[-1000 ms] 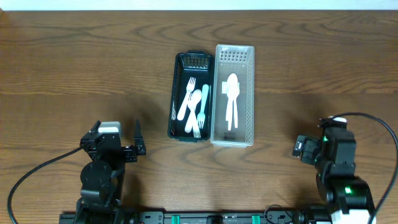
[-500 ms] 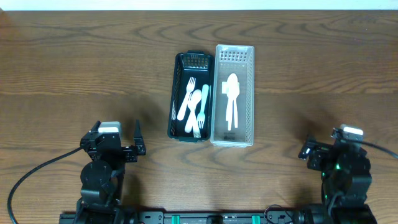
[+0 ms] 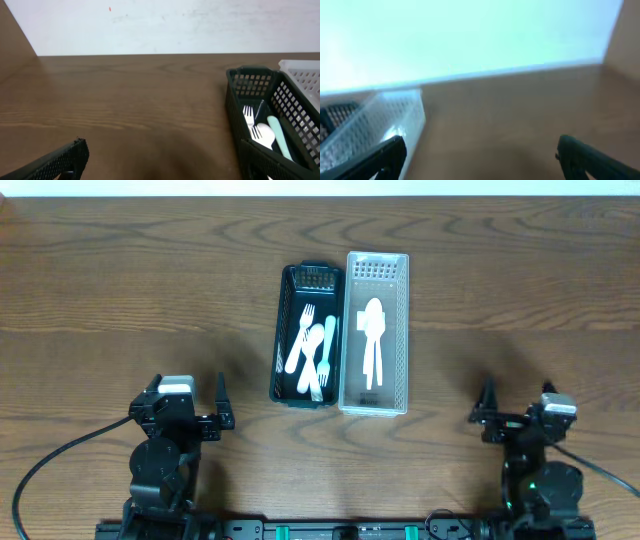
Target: Pack container
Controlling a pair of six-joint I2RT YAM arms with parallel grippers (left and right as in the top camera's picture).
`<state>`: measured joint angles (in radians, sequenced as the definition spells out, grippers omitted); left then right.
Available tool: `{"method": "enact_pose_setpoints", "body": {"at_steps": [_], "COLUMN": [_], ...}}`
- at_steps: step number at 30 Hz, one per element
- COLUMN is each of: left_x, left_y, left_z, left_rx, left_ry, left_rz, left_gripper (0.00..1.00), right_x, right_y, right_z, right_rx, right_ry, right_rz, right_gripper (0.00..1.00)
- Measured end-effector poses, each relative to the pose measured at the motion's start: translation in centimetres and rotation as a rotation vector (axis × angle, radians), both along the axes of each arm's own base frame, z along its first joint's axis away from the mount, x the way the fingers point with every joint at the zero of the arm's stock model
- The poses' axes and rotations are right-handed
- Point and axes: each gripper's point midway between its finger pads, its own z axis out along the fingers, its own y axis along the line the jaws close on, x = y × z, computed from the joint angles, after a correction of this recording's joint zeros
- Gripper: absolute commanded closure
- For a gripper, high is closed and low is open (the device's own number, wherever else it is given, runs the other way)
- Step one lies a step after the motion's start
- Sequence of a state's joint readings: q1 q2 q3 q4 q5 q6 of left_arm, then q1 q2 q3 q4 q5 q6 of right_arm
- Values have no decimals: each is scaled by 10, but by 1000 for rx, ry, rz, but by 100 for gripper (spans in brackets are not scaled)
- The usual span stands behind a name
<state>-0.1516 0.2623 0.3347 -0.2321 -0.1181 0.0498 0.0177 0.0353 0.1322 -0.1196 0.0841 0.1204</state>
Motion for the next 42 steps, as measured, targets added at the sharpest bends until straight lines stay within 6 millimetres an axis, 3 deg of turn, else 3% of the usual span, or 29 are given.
{"method": "enact_pose_setpoints", "body": {"at_steps": [3, 6, 14, 42], "left_x": [0, 0, 0, 0], "left_y": [0, 0, 0, 0], "left_z": [0, 0, 0, 0], "left_rx": [0, 0, 0, 0], "left_ry": [0, 0, 2, 2], "left_rz": [0, 0, 0, 0], "left_gripper": [2, 2, 2, 2], "right_x": [5, 7, 7, 7], "right_y": [3, 8, 20, 20], "right_z": [-10, -45, -44, -44], "right_rx": [-18, -44, -99, -105], "right_ry": [-37, 67, 59, 59], "right_rz": [18, 42, 105, 107], "right_gripper": [1, 1, 1, 1]}}
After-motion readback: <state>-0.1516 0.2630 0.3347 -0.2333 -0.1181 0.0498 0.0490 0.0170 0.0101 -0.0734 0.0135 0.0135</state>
